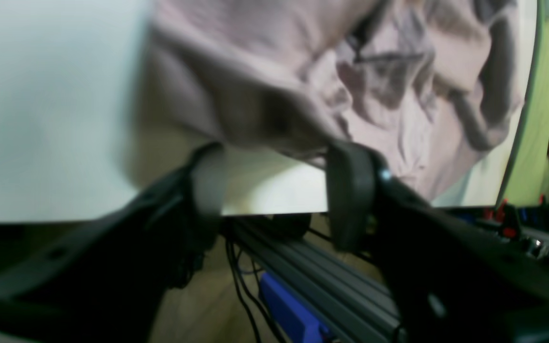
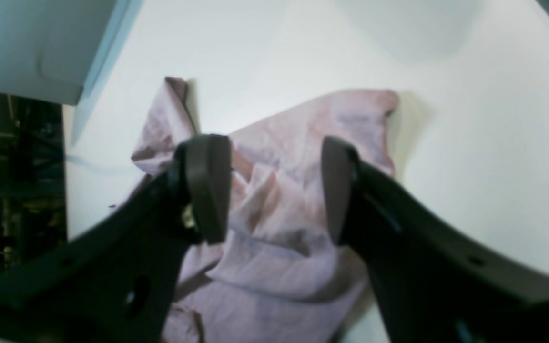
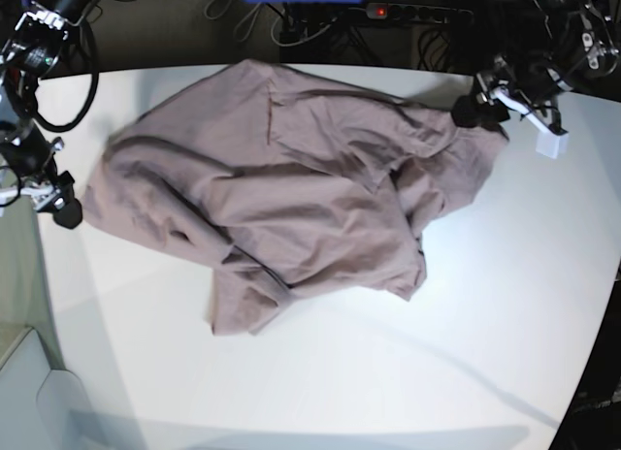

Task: Layout the t-shirt on the table in an organized manner, then fold the t-shirt properly
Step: 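Grasp the shirt with the right gripper and pull it outward to flatten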

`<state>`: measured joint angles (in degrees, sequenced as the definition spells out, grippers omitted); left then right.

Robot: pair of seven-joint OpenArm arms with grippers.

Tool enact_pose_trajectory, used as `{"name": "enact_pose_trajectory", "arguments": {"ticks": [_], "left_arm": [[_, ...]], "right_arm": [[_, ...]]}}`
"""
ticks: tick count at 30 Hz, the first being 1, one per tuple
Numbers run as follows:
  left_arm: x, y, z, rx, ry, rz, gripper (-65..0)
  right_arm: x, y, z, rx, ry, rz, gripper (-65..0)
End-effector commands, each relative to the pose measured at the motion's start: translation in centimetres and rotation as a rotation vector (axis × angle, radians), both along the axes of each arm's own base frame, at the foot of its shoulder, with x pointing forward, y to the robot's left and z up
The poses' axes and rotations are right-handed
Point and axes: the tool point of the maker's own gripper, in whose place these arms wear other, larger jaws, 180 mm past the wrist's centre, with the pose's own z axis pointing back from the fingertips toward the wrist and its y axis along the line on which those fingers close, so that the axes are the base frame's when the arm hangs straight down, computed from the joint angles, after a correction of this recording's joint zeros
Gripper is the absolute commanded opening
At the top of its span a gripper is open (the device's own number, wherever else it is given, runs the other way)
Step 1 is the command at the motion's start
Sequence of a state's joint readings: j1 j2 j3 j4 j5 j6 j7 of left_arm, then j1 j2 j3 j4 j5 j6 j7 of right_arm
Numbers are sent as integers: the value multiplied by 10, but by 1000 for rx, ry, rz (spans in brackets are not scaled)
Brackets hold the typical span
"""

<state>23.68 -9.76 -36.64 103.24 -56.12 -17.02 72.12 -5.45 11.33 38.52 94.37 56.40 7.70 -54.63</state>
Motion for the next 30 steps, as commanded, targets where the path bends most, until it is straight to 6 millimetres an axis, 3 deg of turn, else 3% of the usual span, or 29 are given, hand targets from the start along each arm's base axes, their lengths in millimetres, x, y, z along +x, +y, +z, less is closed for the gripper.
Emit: {"name": "enact_pose_trajectory", "arguments": {"ticks": [1,5,8,12,16,18,21,23,24,27,30], "left_arm": [[6,-1,12,-1,-58,-30,-286],[9,-6,19,39,-141,-131,-312],[10,9,24,86,-180,-133,-316],[30,19,40,123,-260,-129,-317],[55,13,53,114,-326,-131,-328],[63,-1,55,87,-347,-152,-405],[62,-13,45,82,-320,-148,-635],[57,-16,31,109,-272,-135,-648],[54,-17,22,132,-241,-128,-623],[45,-23,4,185,-173,-115,-650],[48,-29,2,218,-181,-81,-646]], "right_arm": [[9,2,19,-13,-62,20,-334],[15,19,17,-19,-55,80,-334],[17,25,14,-16,-47,99,-334],[17,25,15,-16,-49,99,-334],[18,29,14,-20,-44,117,-335],[20,33,15,-46,-31,160,-335],[27,52,16,-94,-13,269,-335],[31,62,14,-123,3,333,-334],[37,68,17,-139,1,369,-334],[45,83,21,-176,-3,449,-334],[59,97,33,-199,-35,501,-332]]}}
